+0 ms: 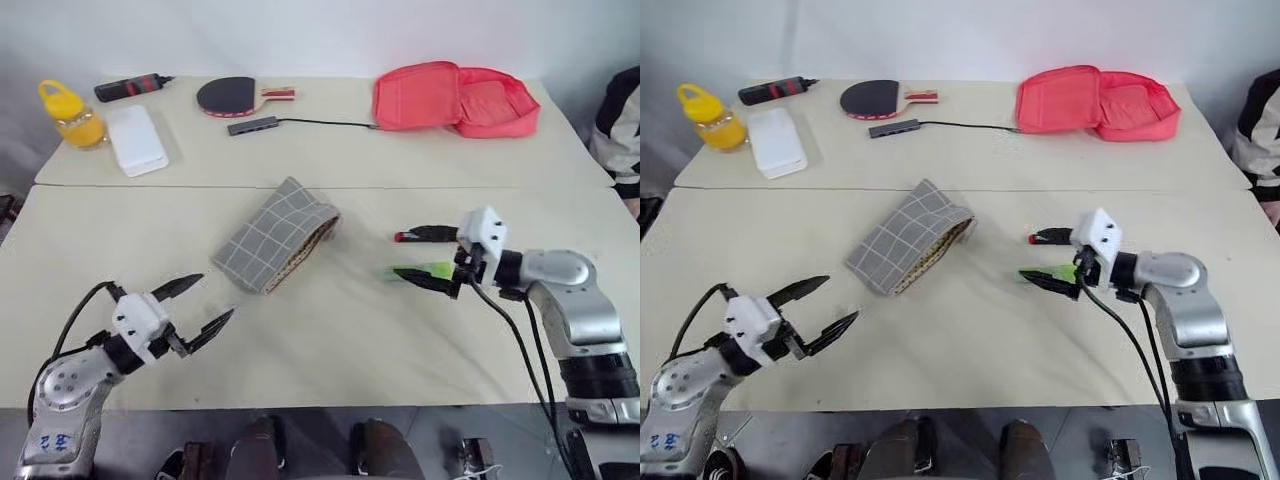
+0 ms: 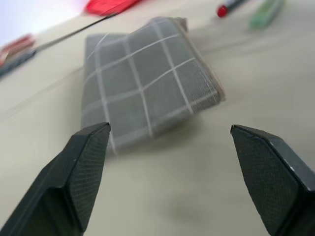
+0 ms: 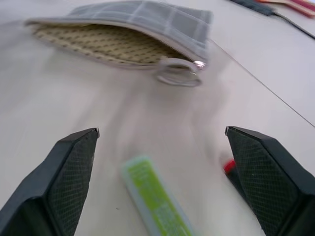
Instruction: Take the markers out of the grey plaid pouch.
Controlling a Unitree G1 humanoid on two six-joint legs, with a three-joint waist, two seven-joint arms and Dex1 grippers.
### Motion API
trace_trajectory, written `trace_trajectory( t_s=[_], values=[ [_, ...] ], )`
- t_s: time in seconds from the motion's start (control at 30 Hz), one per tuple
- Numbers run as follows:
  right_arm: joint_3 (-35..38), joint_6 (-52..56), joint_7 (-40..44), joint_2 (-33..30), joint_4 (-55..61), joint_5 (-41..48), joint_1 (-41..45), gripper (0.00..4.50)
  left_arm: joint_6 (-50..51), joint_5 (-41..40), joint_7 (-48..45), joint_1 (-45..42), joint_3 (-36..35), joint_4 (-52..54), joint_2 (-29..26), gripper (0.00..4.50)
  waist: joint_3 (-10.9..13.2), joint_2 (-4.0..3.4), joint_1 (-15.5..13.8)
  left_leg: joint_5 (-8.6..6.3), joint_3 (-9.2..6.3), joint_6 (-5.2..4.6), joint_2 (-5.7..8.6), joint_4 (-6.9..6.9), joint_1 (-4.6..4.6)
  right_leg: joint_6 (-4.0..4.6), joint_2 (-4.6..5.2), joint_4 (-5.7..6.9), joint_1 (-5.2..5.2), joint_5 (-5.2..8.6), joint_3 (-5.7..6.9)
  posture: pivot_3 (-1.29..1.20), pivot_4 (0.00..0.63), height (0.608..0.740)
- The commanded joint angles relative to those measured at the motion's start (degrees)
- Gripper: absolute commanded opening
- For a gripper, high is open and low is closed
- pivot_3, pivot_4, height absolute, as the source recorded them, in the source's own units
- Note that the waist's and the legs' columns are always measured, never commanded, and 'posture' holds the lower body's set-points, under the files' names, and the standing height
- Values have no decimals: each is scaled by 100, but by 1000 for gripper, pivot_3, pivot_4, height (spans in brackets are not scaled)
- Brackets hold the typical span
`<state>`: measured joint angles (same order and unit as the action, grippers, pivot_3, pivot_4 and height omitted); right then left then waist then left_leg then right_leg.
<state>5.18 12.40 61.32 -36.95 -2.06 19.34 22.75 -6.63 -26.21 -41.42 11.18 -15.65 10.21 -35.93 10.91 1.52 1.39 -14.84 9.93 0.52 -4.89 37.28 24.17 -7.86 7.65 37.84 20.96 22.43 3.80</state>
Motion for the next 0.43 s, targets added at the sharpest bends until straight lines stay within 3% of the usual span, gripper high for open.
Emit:
trace_trajectory(
  t_s=[0.03, 0.2, 0.43],
  values=[
    [721, -419, -263, 53, -35, 307, -409, 4290, 641, -535, 303, 262, -435, 546, 93, 4135, 0, 0, 6, 0, 0, -1, 1, 0, -1, 0, 1, -3, -4, 0, -1, 0, 150, 740],
    [1207, -1527, -464, 74, -735, 139, -952, 4290, 998, -338, 769, 531, -764, 728, 272, 4135, 0, -1, 37, 0, -4, -3, 6, -2, -18, 0, -1, -12, -28, 0, 4, 0, 150, 740],
    [1335, -2116, -444, 29, -1543, 172, -1056, 4290, 988, -155, 827, 530, -809, 513, 437, 4135, -1, -1, 77, 2, 8, 1, 4, -14, -56, 0, -7, -11, -48, 0, -10, 0, 150, 740]
  ],
)
